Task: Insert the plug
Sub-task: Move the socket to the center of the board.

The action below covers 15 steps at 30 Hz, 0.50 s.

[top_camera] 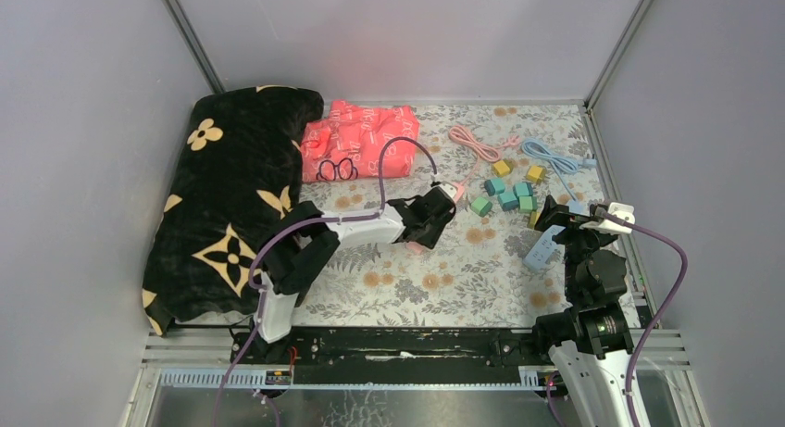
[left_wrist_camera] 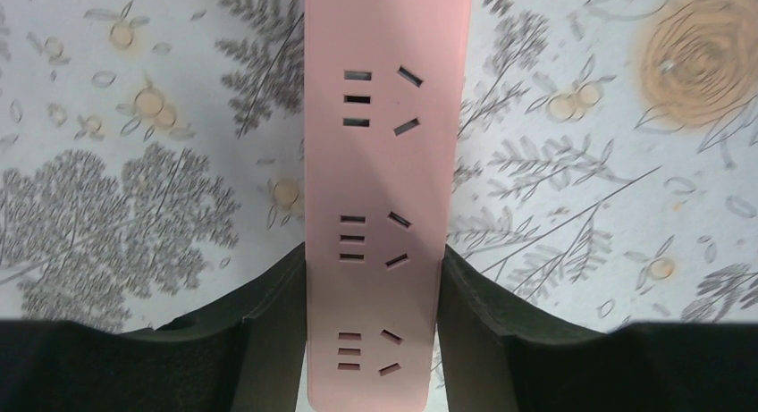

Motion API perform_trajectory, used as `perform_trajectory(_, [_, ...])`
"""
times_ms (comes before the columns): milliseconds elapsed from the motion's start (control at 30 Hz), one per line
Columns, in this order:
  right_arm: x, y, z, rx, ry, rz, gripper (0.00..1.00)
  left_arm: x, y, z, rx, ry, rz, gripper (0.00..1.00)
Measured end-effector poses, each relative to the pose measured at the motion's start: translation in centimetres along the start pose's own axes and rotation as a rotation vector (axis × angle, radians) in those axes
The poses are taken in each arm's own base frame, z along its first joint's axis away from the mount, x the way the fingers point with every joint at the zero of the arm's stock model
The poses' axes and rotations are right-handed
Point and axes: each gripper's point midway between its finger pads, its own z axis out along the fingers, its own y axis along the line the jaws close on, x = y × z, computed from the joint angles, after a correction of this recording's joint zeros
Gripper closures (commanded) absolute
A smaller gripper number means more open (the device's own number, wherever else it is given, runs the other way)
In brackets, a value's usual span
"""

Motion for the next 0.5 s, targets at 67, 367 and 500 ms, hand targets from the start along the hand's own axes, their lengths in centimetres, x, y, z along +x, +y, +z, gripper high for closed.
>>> perform_trajectory(67, [0.0,0.0,0.0,0.0,0.0,0.0,0.01,0.8,0.6,-0.5,-0.016,0.01,-0.003,0.62])
perform_trajectory(367, [0.0,0.0,0.0,0.0,0.001,0.0,0.01,4.8,2.5,-3.2,-0.049,0.062,-0.056,0.61])
perform_trajectory(500, [0.1,0.1,0.0,-0.003,0.005,-0.002,0.01,6.8,3.1,-4.3,-0.052,0.08,-0.1,0.59])
